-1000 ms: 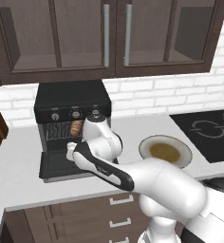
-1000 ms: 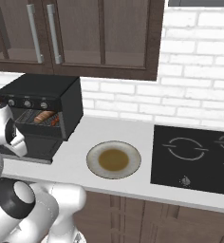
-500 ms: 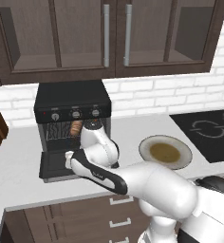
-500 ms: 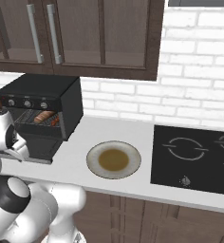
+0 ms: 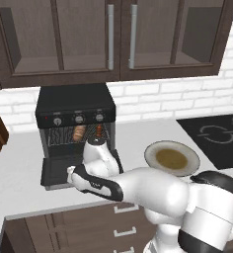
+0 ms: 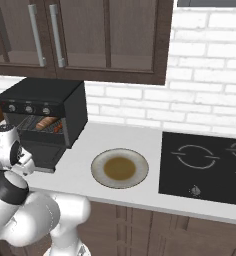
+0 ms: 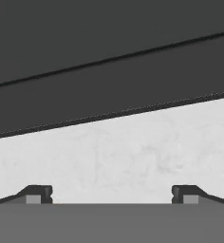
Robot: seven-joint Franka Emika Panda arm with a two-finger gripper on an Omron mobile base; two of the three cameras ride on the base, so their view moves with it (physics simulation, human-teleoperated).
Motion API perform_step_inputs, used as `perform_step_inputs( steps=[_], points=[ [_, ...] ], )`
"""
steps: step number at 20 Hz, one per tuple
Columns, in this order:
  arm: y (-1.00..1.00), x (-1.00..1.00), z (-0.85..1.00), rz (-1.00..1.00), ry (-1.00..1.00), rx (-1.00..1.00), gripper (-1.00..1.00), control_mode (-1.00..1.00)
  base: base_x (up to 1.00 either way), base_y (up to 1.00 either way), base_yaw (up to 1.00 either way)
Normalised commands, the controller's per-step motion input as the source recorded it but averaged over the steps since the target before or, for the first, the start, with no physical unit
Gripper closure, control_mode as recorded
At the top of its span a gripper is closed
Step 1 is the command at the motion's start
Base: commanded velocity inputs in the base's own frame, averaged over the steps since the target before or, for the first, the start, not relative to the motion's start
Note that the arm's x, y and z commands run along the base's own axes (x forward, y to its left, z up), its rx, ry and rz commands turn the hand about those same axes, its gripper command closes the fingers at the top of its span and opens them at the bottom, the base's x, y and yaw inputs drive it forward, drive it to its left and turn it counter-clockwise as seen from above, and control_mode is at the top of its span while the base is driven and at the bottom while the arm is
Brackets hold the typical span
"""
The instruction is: Pick up the kebab skewer and baguette bread, and place them inside the toaster oven. Close the toaster oven door and start by setting the timer.
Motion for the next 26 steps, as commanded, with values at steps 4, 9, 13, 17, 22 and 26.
perform_step_inputs(
  steps=[4, 9, 13, 17, 22, 26],
  points=[
    [0.24, 0.34, -0.3, 0.11, 0.0, -0.01, -1.0, -1.0, 0.0, 0.0, 0.0],
    [0.12, 0.3, -0.23, 0.12, 0.0, -0.02, -1.0, -1.0, 0.0, 0.0, 0.0],
    [0.04, 0.26, -0.28, 0.09, -0.01, -0.03, -1.0, -1.0, 0.0, 0.0, 0.0],
    [0.05, 0.36, -0.22, 0.03, -0.01, -0.02, -1.0, -1.0, 0.0, 0.0, 0.0],
    [0.01, 0.28, -0.2, 0.0, -0.04, 0.0, -1.0, -1.0, 0.0, 0.0, 0.0],
    [0.0, 0.12, -0.22, 0.0, -0.18, 0.0, -1.0, -1.0, 0.0, 0.0, 0.0]
  ],
)
